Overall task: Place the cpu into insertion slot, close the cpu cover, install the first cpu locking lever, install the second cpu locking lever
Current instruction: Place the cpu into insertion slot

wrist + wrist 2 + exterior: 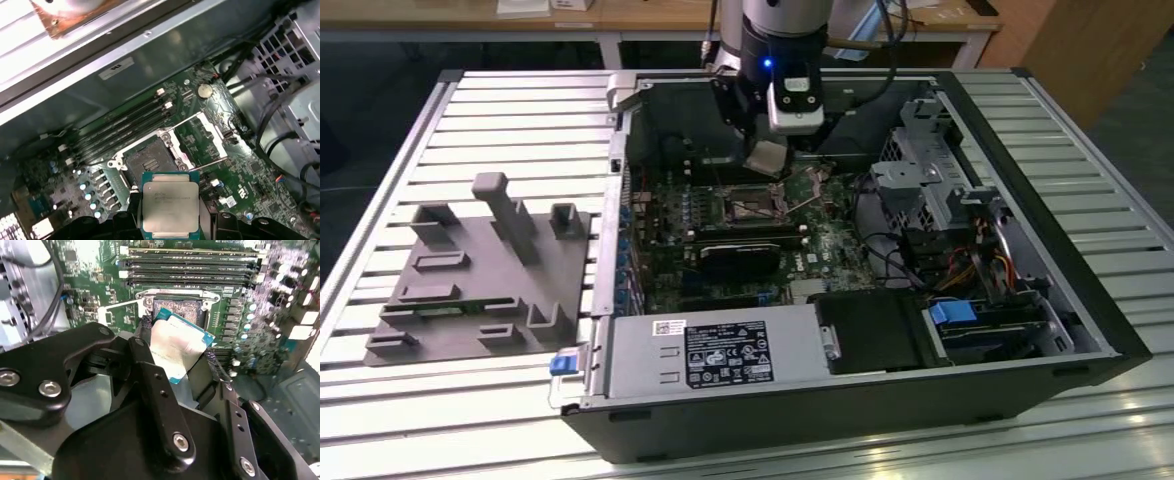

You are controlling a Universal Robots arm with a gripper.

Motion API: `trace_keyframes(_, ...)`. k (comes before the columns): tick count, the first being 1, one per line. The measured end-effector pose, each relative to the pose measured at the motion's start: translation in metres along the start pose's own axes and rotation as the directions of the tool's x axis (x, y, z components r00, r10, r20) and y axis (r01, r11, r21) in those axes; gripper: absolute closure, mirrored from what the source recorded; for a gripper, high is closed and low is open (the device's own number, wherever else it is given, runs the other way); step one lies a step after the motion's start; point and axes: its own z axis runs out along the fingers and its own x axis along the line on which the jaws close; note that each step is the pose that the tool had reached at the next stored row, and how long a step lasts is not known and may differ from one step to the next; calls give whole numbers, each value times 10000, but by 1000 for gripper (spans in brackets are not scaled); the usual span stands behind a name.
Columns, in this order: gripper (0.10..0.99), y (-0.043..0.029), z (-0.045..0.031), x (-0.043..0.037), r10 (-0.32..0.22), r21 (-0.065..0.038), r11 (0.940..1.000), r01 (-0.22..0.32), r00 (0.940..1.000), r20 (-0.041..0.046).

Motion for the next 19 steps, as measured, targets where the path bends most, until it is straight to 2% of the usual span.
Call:
trace_keyframes(5,549,-3,39,-1,911,-22,9958,-911,9958,81)
trace_keyframes(10,549,-6,74,-1,1799,-49,9837,-1799,9836,159)
trace_keyframes(15,549,-9,102,-2,2682,-84,9634,-2681,9631,234)
trace_keyframes(19,549,-11,123,-2,3380,-118,9411,-3378,9407,292)
